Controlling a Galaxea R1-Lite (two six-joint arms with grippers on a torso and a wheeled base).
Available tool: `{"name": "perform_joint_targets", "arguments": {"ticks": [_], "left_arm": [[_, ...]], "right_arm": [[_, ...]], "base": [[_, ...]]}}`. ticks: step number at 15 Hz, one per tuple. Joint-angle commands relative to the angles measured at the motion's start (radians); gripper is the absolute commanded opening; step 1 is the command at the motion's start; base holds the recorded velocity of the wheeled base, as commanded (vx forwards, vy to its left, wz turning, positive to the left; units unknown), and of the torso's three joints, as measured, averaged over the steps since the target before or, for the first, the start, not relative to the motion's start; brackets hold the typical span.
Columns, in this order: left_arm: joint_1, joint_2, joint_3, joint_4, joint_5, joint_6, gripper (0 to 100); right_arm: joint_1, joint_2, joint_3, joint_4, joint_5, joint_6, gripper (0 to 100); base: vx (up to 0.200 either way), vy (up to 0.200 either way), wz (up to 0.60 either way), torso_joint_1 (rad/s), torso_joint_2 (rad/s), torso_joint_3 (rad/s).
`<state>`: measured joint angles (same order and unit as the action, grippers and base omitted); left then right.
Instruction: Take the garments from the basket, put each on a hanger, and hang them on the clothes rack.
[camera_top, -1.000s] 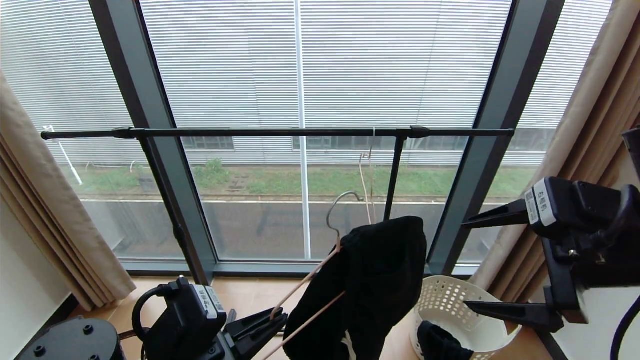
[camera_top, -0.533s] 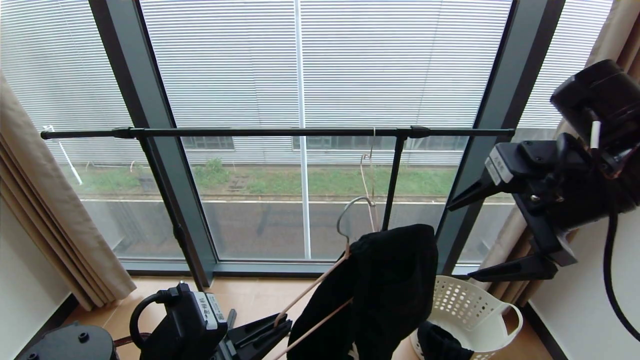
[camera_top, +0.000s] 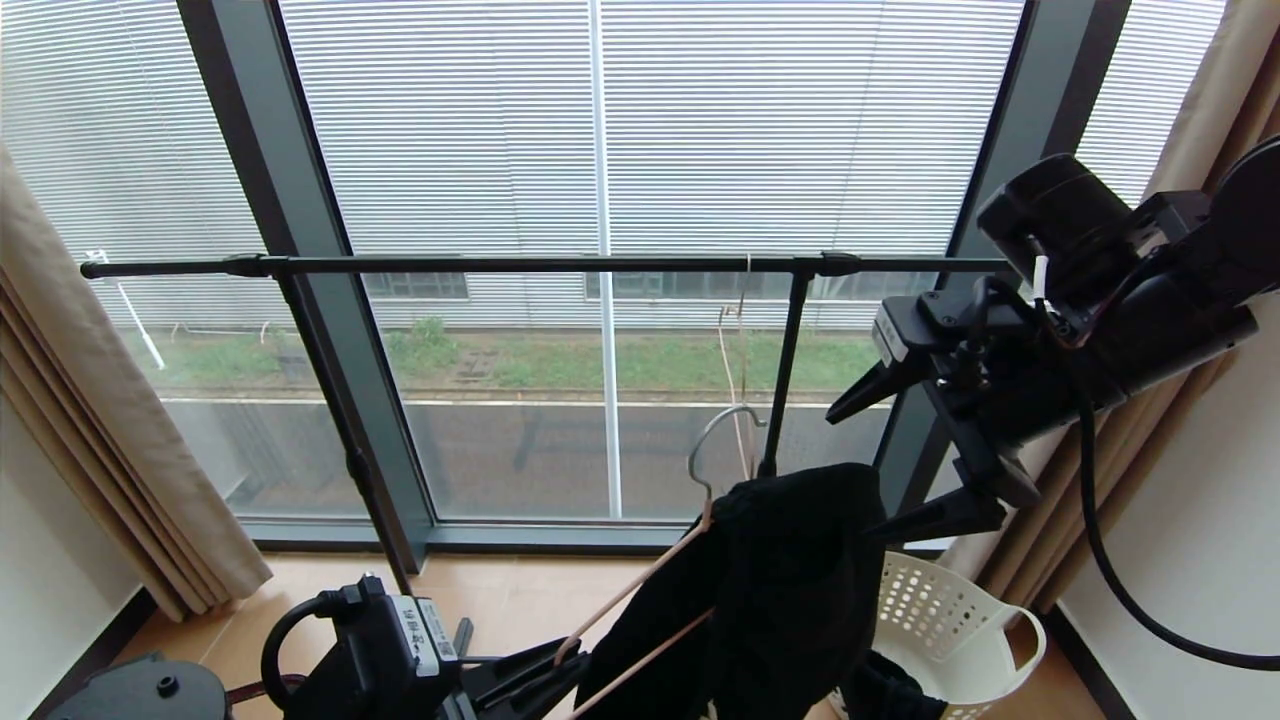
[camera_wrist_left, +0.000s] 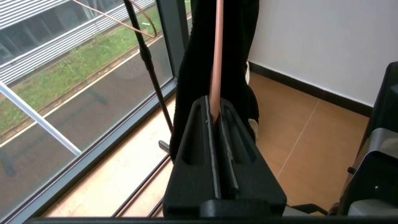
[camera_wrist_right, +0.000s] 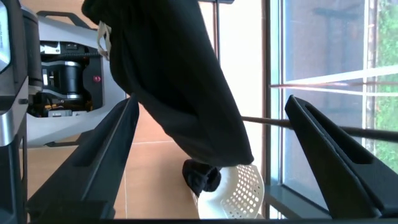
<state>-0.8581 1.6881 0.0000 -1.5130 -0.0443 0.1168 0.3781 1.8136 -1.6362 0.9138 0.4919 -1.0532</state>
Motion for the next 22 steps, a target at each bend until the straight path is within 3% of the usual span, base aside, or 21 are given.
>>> {"name": "perform_joint_targets", "arguments": {"ticks": [1, 22], "left_arm": [[-0.002, -0.001, 0.0, -0.001, 0.0, 0.0, 0], [-0.006, -0.019, 0.0, -0.001, 0.004, 0.001, 0]], "right_arm": [[0.022, 0.03, -0.007, 0.0, 0.0, -0.001, 100], [0.105, 0.159, -0.028, -0.015, 0.002, 0.001, 100]], "base": [[0.0, 0.0, 0.0, 0.0, 0.0, 0.0], [0.0, 0.0, 0.0, 0.0, 0.0, 0.0]]}}
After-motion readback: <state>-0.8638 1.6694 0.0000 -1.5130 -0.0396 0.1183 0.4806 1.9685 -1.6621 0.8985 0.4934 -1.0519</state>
